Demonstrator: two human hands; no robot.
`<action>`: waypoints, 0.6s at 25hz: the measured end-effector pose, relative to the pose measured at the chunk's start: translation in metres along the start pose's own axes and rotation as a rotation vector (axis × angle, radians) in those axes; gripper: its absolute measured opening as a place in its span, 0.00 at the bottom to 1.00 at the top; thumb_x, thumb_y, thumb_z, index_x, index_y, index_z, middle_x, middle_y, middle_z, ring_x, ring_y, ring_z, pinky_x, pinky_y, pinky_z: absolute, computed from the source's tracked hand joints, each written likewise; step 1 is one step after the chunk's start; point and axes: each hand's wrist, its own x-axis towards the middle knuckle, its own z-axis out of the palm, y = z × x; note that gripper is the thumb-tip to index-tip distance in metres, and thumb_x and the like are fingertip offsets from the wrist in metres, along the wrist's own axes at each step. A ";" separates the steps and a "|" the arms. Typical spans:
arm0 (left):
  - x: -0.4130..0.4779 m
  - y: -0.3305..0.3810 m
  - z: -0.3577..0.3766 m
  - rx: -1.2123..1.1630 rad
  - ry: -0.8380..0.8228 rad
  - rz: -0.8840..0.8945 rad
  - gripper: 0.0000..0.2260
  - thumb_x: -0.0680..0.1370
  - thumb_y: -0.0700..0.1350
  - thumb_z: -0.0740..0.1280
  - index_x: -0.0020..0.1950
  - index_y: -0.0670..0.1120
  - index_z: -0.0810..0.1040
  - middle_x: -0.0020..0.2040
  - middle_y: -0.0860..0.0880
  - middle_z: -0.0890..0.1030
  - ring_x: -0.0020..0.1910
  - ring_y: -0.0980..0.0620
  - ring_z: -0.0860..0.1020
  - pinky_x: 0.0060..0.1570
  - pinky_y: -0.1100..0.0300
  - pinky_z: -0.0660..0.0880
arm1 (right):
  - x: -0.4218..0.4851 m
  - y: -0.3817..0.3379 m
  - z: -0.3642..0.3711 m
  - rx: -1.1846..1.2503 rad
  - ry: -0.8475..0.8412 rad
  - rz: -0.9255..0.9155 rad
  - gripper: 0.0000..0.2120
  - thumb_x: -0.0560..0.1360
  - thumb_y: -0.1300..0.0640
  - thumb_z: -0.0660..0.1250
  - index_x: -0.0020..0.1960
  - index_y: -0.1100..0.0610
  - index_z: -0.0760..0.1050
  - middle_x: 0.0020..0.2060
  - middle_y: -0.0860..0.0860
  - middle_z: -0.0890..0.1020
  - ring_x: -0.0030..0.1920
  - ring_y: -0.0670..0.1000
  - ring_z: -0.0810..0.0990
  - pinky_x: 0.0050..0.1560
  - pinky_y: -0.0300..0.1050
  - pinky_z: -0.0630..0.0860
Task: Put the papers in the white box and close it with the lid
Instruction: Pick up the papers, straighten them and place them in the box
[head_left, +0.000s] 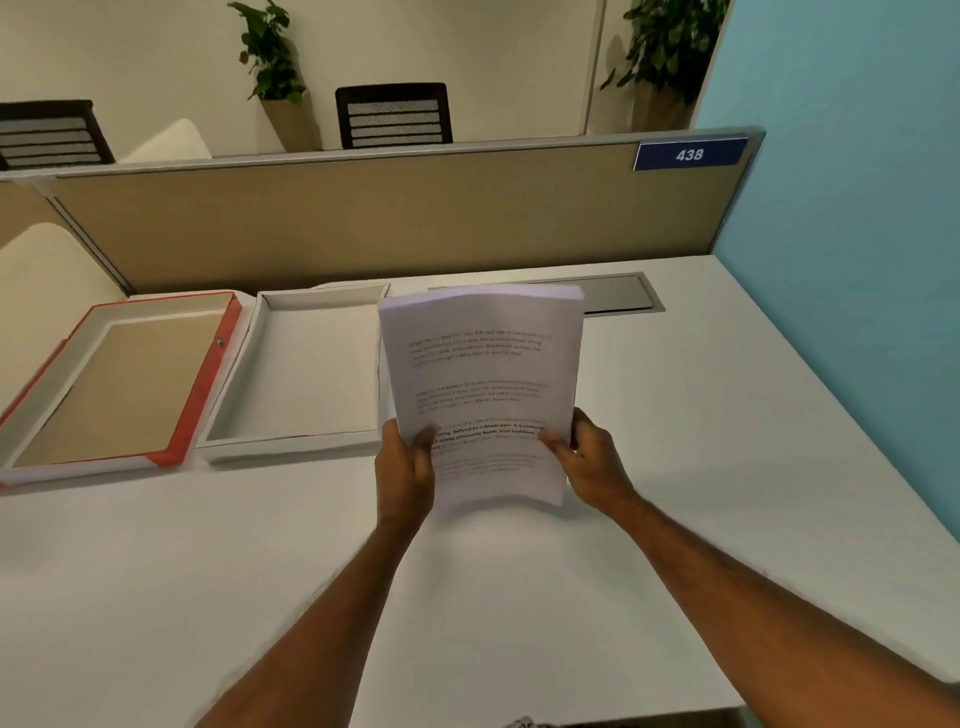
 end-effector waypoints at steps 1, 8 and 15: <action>0.005 0.005 0.001 0.016 0.018 -0.004 0.09 0.80 0.51 0.61 0.56 0.49 0.67 0.49 0.59 0.76 0.44 0.63 0.80 0.34 0.74 0.76 | 0.005 -0.006 -0.002 0.010 0.001 0.006 0.15 0.77 0.52 0.68 0.59 0.59 0.74 0.52 0.51 0.83 0.49 0.51 0.83 0.50 0.47 0.83; 0.039 0.037 -0.007 0.289 0.128 -0.067 0.16 0.80 0.54 0.61 0.53 0.41 0.72 0.46 0.49 0.76 0.39 0.53 0.75 0.34 0.63 0.70 | 0.031 -0.050 -0.003 -0.024 0.056 0.043 0.14 0.80 0.49 0.61 0.55 0.60 0.73 0.52 0.55 0.82 0.48 0.55 0.81 0.46 0.50 0.79; 0.031 0.004 -0.047 0.323 0.004 -0.267 0.19 0.80 0.56 0.60 0.55 0.40 0.74 0.52 0.44 0.81 0.48 0.45 0.80 0.47 0.51 0.79 | 0.016 -0.045 0.046 -0.133 -0.047 0.154 0.14 0.80 0.48 0.59 0.52 0.59 0.72 0.52 0.55 0.82 0.40 0.49 0.80 0.36 0.38 0.74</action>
